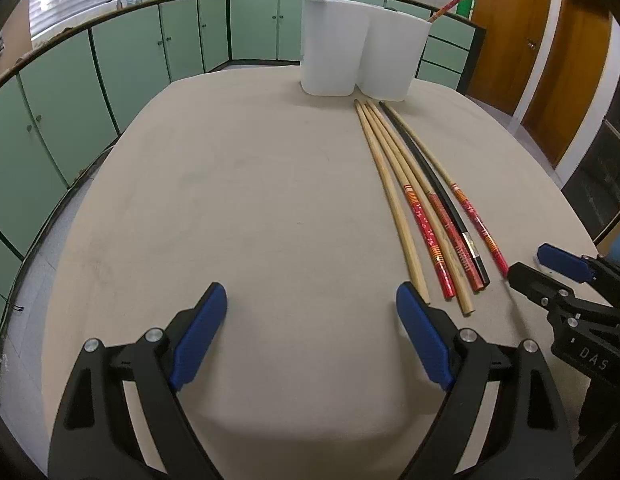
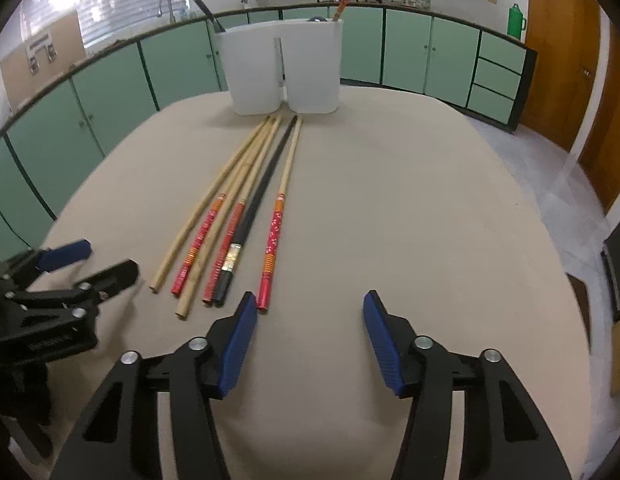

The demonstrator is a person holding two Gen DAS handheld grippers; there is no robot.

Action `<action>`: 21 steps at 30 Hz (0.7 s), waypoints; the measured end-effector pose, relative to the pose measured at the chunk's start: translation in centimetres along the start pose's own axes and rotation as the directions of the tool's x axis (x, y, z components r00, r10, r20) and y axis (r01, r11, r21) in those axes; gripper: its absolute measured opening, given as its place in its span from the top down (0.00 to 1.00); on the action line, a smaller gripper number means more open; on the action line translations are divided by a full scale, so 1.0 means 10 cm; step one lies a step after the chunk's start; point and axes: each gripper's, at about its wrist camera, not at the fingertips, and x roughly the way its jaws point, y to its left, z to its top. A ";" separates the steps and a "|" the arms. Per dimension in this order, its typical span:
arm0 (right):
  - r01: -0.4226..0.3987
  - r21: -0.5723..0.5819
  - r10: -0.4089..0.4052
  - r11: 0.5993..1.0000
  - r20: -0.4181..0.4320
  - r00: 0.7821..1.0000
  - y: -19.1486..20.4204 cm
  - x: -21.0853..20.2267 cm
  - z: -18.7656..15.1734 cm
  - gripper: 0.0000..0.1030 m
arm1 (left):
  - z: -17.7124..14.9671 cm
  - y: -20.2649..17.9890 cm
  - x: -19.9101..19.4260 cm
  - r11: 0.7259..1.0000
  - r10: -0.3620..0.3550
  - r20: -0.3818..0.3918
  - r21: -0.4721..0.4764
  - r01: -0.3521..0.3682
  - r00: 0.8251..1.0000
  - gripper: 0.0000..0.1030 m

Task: Organize utensils
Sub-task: 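Return both grippers over the remaining chopsticks, then grasp a plain wooden chopstick with the left gripper while the right grasps a red one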

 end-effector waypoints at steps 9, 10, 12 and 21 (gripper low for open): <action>-0.045 -0.022 0.045 0.999 0.000 0.999 0.10 0.08 0.02 0.94 | -0.01 -0.11 -0.02 0.999 -0.035 0.010 0.026 0.035 0.999 0.18; -0.049 -0.020 0.049 0.999 0.000 0.999 0.10 0.07 0.02 0.94 | -0.01 -0.13 -0.02 0.999 -0.038 0.011 0.030 0.038 0.999 0.18; -0.048 -0.014 0.048 0.999 0.003 0.999 0.09 0.07 0.02 0.94 | 0.00 -0.16 0.00 0.999 -0.036 0.011 0.039 0.036 0.999 0.18; -0.023 -0.005 0.023 1.000 0.006 1.000 -0.03 0.06 0.01 0.95 | 0.02 -0.27 0.10 0.998 -0.013 -0.014 0.069 0.014 1.000 0.23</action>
